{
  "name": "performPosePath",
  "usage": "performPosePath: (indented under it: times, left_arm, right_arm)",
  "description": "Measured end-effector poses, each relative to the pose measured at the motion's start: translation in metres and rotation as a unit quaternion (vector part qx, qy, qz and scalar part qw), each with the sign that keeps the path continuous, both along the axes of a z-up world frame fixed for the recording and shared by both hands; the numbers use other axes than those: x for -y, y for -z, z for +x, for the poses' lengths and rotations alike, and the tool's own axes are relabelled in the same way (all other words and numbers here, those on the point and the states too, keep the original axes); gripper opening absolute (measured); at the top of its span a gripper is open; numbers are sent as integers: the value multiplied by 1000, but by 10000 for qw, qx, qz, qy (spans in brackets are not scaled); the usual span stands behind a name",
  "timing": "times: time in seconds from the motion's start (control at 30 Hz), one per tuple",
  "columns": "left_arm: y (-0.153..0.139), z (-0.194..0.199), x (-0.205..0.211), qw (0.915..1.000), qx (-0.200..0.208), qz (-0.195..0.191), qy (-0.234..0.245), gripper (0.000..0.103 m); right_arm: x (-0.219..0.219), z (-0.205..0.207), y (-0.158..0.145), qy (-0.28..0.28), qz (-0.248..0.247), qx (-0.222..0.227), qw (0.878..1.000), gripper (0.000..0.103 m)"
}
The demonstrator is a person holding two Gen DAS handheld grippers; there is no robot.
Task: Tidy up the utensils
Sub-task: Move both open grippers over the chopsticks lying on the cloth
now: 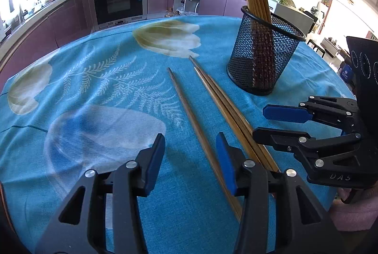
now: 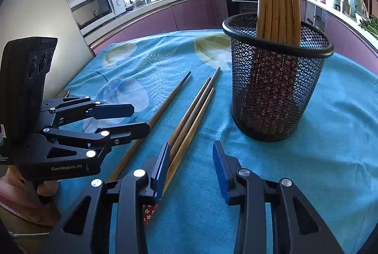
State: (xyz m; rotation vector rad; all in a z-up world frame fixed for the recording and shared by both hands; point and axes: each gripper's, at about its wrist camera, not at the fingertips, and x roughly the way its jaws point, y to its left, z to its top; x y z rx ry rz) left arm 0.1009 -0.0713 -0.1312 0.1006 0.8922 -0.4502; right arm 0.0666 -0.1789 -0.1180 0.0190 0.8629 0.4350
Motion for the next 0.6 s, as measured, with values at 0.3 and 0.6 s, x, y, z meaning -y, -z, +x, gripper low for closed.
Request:
performPosePath:
  times: [0.3,0.6]
  left_arm:
    - [4,1,4,9999,-1,132,16,38]
    - [4,2,0,9998,-55,188,-31,34]
  right_arm:
    - [-2,1,3,71,-137,1,9999,36]
    - [-5,4,3,138,-308,-39,9994,33]
